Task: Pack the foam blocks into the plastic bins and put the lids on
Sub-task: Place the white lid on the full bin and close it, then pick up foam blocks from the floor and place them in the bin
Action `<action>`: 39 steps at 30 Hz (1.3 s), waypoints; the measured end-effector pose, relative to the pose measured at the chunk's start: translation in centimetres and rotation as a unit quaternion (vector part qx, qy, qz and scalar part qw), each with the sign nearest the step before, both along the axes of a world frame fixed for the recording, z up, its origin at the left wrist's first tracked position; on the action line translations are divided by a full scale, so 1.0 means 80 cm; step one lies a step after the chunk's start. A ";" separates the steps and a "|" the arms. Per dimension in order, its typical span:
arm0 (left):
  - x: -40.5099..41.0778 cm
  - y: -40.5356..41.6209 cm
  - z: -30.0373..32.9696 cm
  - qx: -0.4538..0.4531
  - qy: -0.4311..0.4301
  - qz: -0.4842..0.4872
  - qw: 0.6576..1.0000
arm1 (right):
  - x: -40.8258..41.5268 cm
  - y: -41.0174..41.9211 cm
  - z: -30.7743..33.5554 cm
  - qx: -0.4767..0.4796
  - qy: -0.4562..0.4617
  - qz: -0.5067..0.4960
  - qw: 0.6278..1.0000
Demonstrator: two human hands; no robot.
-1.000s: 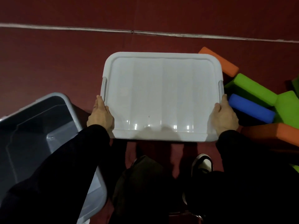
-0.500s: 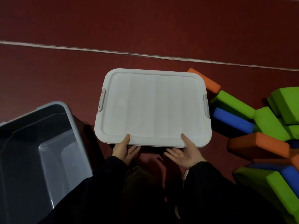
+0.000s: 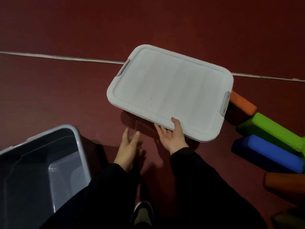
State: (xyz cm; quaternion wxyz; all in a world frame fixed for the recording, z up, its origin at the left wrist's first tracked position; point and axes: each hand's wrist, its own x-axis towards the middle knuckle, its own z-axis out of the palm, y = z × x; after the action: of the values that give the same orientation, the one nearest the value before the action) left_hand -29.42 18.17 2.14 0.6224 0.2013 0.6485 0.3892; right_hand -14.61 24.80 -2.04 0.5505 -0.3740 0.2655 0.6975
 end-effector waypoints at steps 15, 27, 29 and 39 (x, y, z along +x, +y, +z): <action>-0.050 -0.019 -0.001 -0.001 0.145 -0.086 0.986 | -0.023 0.056 0.025 0.110 -0.157 0.267 0.945; -0.143 -0.153 0.045 -0.082 0.429 -0.133 0.889 | -0.058 -0.101 0.158 0.171 -0.356 0.455 0.798; -0.158 -0.210 0.025 -0.195 0.398 -0.175 0.879 | -0.068 -0.131 0.169 0.194 -0.407 0.507 0.735; -0.091 -0.267 -0.032 -0.114 0.406 -0.376 0.825 | 0.047 -0.209 0.170 0.153 -0.530 0.552 0.626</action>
State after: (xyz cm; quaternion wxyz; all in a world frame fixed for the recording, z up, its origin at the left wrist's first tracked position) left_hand -36.66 -3.22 -0.40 0.4197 0.4974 0.7561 -0.0686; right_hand -10.86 8.11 11.59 0.1575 -0.6655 -0.4387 0.5829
